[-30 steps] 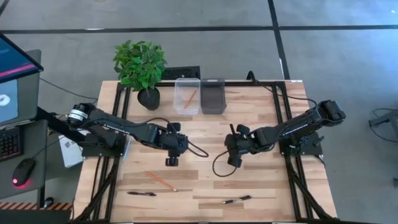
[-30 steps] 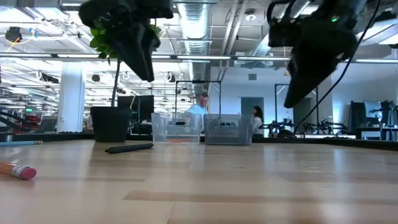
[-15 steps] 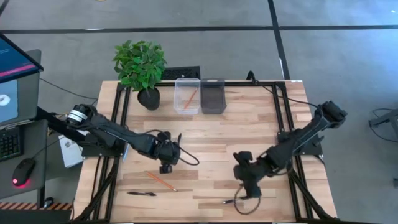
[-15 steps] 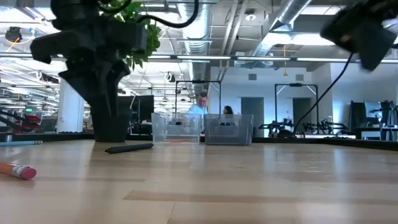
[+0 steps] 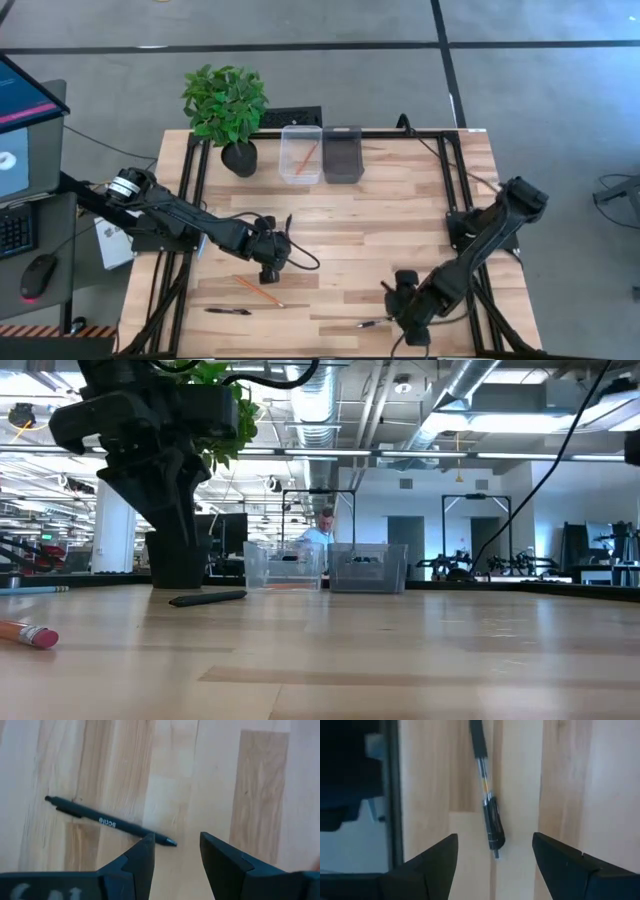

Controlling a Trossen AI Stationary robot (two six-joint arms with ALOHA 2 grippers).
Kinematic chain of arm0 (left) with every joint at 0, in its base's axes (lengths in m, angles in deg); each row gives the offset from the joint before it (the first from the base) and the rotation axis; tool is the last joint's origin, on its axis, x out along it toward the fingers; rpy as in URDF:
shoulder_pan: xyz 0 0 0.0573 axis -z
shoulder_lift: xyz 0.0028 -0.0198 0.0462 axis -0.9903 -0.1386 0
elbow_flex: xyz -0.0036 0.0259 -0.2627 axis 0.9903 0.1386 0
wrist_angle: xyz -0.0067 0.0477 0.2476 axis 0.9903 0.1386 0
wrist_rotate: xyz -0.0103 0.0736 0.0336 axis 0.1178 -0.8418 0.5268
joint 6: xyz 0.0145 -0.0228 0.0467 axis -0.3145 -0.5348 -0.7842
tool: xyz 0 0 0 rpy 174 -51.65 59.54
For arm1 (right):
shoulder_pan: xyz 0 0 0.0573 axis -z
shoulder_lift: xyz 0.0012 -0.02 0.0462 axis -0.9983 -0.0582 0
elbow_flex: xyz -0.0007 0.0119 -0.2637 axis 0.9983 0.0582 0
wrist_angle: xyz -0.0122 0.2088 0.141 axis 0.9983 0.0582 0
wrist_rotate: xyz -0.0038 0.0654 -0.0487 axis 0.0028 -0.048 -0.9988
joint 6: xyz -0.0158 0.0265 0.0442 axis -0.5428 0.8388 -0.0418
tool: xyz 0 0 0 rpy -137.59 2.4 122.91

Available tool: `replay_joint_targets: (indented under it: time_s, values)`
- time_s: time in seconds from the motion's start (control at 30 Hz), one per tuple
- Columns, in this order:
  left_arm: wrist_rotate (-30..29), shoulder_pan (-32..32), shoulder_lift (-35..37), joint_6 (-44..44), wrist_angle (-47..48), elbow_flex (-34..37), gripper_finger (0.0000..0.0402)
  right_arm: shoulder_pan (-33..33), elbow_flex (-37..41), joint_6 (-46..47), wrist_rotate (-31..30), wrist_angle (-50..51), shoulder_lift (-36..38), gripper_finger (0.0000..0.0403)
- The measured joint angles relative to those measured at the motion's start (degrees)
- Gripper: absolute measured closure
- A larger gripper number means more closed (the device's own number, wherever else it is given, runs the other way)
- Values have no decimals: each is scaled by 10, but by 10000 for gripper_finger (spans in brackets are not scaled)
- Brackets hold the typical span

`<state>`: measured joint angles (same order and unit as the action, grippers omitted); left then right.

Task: Sort pens & pencils
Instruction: Put the bottom right black pen into the black bin

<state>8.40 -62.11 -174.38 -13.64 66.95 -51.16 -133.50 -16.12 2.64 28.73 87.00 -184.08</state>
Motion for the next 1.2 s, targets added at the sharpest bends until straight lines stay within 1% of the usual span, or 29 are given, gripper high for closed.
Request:
replay_joint_targets:
  time_s: [0.2, 0.37, 0.5, 0.73, 1.1, 1.2]
  values:
    - [-1, 0, 0, -1, -11, 0, 253, -8, -66, 29, 2, 72, -81, 121]
    - [-1, 0, 0, -2, -16, 0, 253, -7, -90, 35, -2, 82, -128, 121]
    - [-1, 0, 0, -9, -16, 0, 253, -7, -97, 50, -6, 82, -149, 121]
    - [-1, -1, 0, -10, -22, 0, 253, -9, -98, 105, -12, 79, -157, 121]
    - [-2, -1, 0, -10, -24, 0, 253, -9, -96, 90, -11, 72, -156, 121]
    - [-14, -1, 0, -10, -25, 0, 253, -7, -96, 78, -11, 74, -156, 121]
